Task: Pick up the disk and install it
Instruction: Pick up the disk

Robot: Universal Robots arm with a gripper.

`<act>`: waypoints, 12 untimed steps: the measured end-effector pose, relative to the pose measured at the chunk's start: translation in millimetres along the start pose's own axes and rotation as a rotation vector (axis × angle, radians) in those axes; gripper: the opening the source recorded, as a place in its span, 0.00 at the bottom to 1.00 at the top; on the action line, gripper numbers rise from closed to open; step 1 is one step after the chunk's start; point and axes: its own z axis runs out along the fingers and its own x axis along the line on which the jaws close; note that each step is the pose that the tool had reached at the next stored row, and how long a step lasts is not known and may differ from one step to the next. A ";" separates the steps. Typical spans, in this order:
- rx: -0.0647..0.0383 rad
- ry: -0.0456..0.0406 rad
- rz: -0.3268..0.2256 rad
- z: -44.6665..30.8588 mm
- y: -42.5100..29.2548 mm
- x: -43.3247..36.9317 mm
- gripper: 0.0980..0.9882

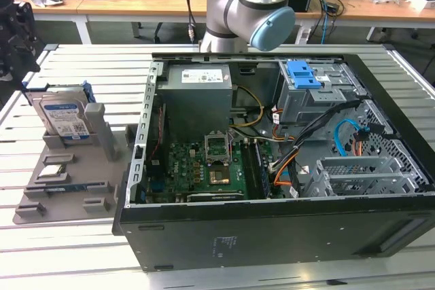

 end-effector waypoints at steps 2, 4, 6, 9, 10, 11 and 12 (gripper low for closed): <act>0.000 0.0001 0.000 1.4 -0.3 -0.1 0.50; 0.000 0.0006 0.000 4.2 -1.0 -0.5 0.50; 0.000 0.0022 0.000 6.7 -2.5 -2.5 0.50; 0.001 0.0057 0.000 11.8 -6.0 -10.0 0.50; 0.001 0.0070 0.000 13.6 -6.4 -12.0 0.50; 0.001 0.0083 -0.001 15.5 -6.7 -14.0 0.50; 0.001 0.0102 -0.001 18.0 -6.8 -16.4 0.50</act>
